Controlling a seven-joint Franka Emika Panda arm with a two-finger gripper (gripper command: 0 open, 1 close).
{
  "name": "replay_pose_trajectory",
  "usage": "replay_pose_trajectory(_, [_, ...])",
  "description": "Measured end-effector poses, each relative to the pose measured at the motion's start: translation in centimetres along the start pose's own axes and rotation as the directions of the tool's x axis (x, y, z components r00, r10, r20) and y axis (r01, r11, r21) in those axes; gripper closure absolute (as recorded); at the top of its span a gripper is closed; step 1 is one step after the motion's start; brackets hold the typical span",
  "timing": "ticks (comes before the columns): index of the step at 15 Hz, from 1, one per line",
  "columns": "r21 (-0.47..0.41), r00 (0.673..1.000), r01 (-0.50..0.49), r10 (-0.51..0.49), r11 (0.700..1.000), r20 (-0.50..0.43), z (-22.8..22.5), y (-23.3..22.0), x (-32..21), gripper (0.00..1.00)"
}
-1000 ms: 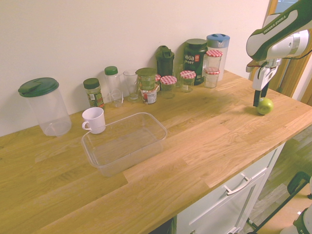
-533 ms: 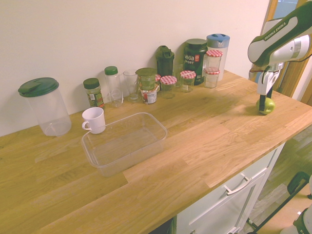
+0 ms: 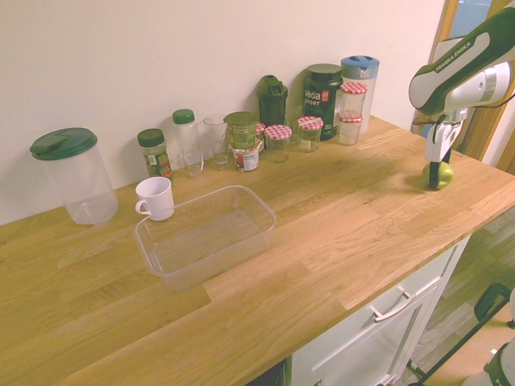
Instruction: Put the apple into the container
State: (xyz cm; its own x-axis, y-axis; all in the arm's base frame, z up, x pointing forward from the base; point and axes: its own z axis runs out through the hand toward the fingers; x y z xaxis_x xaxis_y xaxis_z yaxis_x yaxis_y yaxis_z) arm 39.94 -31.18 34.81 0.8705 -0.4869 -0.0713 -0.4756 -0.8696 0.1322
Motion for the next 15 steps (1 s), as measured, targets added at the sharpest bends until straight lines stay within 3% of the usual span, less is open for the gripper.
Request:
replay_pose_trajectory(6, [0.018, 1.0, -0.022, 0.022, 1.0, -0.01, -0.6, -0.2, 0.3, 1.0])
replay_pose_trajectory(9, [0.077, 0.999, -0.033, 0.035, 0.997, -0.032, -6.8, -2.8, 0.7, 1.0])
replay_pose_trajectory(12, [0.125, 0.994, -0.027, 0.04, 0.992, -0.102, -16.5, -13.0, -2.3, 1.0])
replay_pose_trajectory(15, [0.156, 0.991, -0.031, 0.05, 0.987, -0.121, -18.7, -27.6, -8.6, 1.0])
